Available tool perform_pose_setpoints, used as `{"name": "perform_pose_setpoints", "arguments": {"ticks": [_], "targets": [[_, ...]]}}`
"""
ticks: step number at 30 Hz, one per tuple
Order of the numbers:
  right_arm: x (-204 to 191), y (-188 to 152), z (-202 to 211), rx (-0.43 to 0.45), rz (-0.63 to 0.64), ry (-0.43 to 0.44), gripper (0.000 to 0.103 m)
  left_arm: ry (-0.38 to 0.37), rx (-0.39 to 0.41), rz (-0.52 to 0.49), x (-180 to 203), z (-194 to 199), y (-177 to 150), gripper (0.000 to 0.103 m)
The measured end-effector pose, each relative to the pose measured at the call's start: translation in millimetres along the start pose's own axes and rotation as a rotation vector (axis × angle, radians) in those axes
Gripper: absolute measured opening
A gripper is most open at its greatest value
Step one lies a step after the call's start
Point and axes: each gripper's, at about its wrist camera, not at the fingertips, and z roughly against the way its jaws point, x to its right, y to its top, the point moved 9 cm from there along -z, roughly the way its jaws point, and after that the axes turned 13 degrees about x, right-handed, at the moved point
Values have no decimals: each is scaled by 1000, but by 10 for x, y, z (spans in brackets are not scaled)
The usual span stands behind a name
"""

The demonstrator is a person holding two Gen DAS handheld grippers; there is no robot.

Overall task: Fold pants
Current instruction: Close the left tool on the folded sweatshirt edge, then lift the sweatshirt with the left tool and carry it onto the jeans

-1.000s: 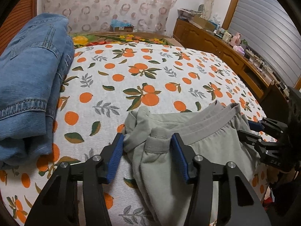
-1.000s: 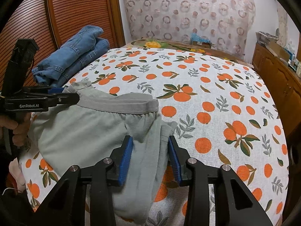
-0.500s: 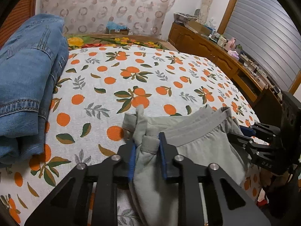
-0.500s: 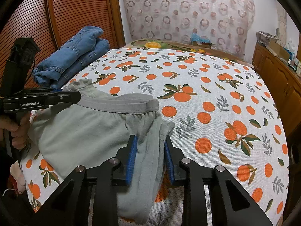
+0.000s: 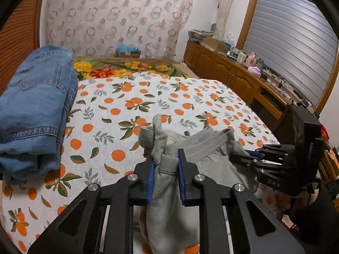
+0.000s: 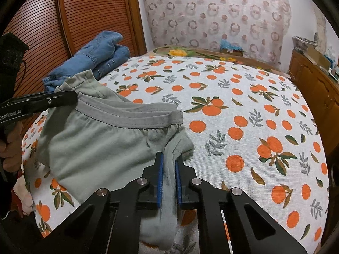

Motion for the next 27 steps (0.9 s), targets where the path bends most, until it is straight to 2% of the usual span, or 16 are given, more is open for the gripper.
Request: {"name": "perform_pose_setpoints", "arguments": {"ticks": [9,18,27], "targets": [[-74,173,363,127,-24,31,9,-22,74,-22,173,279,196,20],[-72,447,755,241,9,30,9,-38,167,-43,316,558,491,19],[-117,658,919,303,57,31,9,-18,223,-63,263,712,739,20]]}}
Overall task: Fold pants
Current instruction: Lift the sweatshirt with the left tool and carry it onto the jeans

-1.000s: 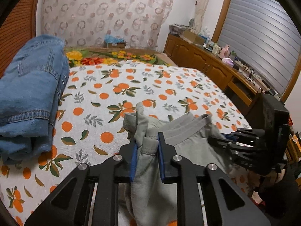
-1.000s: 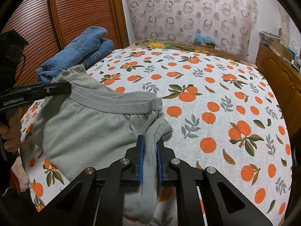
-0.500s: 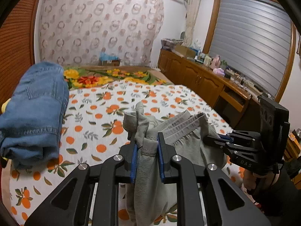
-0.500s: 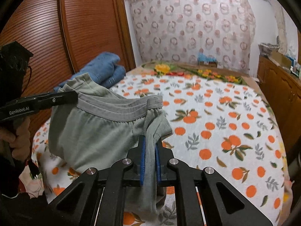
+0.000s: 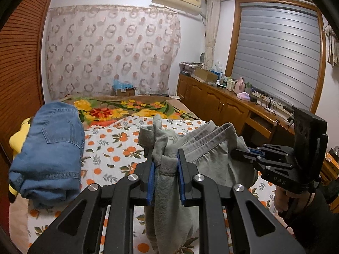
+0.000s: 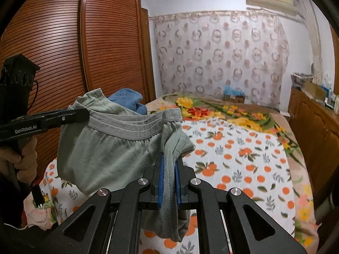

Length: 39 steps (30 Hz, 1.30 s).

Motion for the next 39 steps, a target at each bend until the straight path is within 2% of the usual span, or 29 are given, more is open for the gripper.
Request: {"name": "perform_pose_setpoints", "arguments": {"ticks": [6,21,33,39], "targets": [[-89,103,-127,7,32,32,9,43,-1,16,-227,-10,7,19],[-242,474,-871,-2,145,143,9,172,27,58,-868,6,210,19],[-250,840,-1698,18,226,224,9,310,71,72,-1551,-40,453,19],[-266,846,-2114,19,257,249,9,362,90,98,-1826,-58,455,19]]}}
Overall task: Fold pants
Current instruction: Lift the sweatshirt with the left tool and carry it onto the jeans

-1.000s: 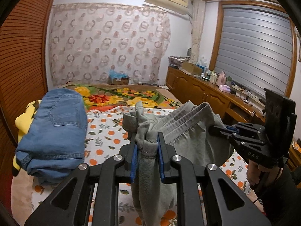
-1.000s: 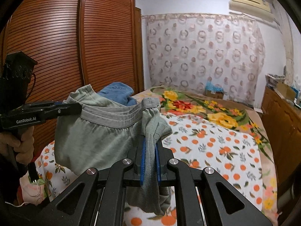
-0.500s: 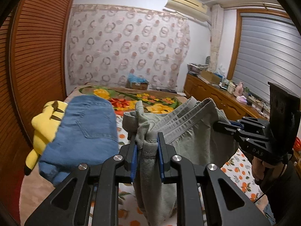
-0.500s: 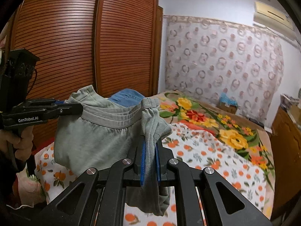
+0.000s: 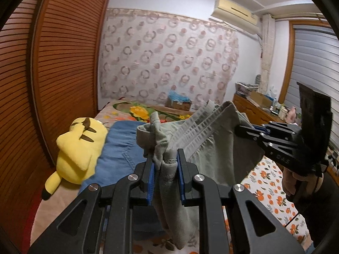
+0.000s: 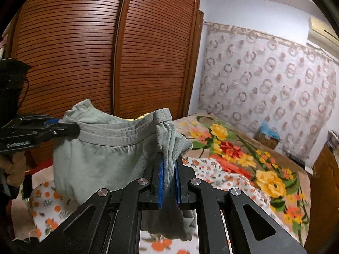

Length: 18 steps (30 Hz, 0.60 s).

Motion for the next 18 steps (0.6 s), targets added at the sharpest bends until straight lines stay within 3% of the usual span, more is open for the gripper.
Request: {"name": "perform_pose_setpoints", "arguments": {"ticks": [18], "targets": [[-104,-20,-1359,-53,141,168,9,190,-49,105,-826,-146,-431,20]]}}
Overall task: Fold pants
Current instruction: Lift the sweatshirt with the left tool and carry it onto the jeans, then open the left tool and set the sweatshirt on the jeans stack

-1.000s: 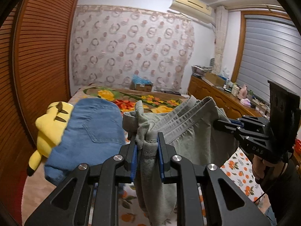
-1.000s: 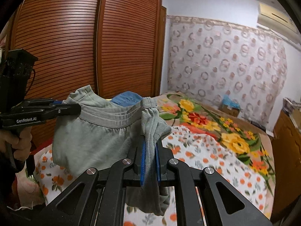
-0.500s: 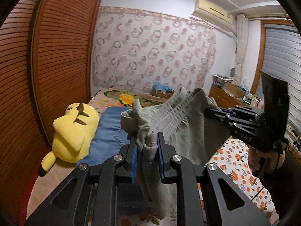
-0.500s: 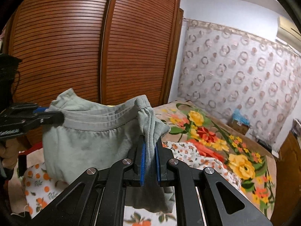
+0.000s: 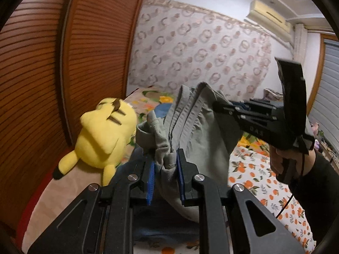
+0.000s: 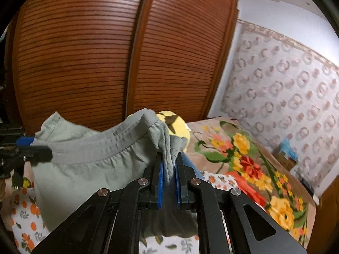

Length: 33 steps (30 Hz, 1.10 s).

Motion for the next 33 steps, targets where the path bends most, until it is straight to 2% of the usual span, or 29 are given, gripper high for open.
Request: {"name": "perform_pose_setpoints", "arguments": {"ticks": [8,16,19,22,24,27,33], "targets": [[-27,-36,-288,-16,14,79,9,40,-32,16,-123,1,-155,20],[57,-74,-447,-63,-71,113,9,53,-41,7,-141,-14,-185,20],[73,-20,-428,-59,-84,119,9,51,-31,4,-155,24,-147,25],[111,2,-390,-61,-104,114,23,53,-12,4,-165,83,-91,35],[148,20,-349,-57,-128,113,29,54,7,0,-161,116,-50,48],[210,31,-245,-43,-161,102,30,55,12,-20,-137,103,-14,49],[207,-33,50,-16,-216,133,30,35,-23,-57,-12,-1,-117,50]]}}
